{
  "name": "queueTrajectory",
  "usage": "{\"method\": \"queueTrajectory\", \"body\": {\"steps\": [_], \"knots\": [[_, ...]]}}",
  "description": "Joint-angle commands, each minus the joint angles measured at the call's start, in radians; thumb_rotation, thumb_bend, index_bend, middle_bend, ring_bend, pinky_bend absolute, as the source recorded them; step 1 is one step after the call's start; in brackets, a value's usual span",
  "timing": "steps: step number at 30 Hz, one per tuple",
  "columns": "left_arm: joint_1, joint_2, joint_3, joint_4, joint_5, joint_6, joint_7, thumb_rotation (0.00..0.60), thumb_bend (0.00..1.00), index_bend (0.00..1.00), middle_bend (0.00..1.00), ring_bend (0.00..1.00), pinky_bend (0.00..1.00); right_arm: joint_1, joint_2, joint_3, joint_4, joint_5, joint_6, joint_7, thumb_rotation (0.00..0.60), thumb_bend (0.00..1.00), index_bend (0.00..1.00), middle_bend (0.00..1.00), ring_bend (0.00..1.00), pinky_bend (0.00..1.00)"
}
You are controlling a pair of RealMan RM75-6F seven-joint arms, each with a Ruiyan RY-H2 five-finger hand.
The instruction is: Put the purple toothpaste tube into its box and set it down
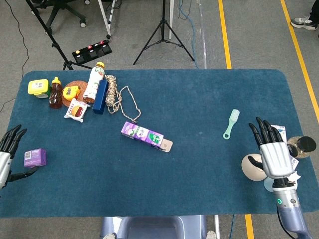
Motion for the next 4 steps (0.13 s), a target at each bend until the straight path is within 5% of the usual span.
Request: {"method": "queueTrajectory", "body": {"steps": [1,4], "knots": [[0.014,-0.013,0.0,0.01,0.014,-0.005,-0.006,0.6,0.09,0.0,0.0,0.0,0.2,-0.027,-0.001,0.007,0.008,-0.005,0.013,0.022,0.6,0.0,0.08,0.0,0.05,0.16],[0.015,-0.018,-0.006,0.011,0.018,-0.025,0.0,0.6,0.09,0.0,0.0,0.0,0.2,-0.033,0.003,0.014,0.012,-0.007,0.001,0.022,0.6,0.0,0.08,0.0,0.05,0.16]]}}
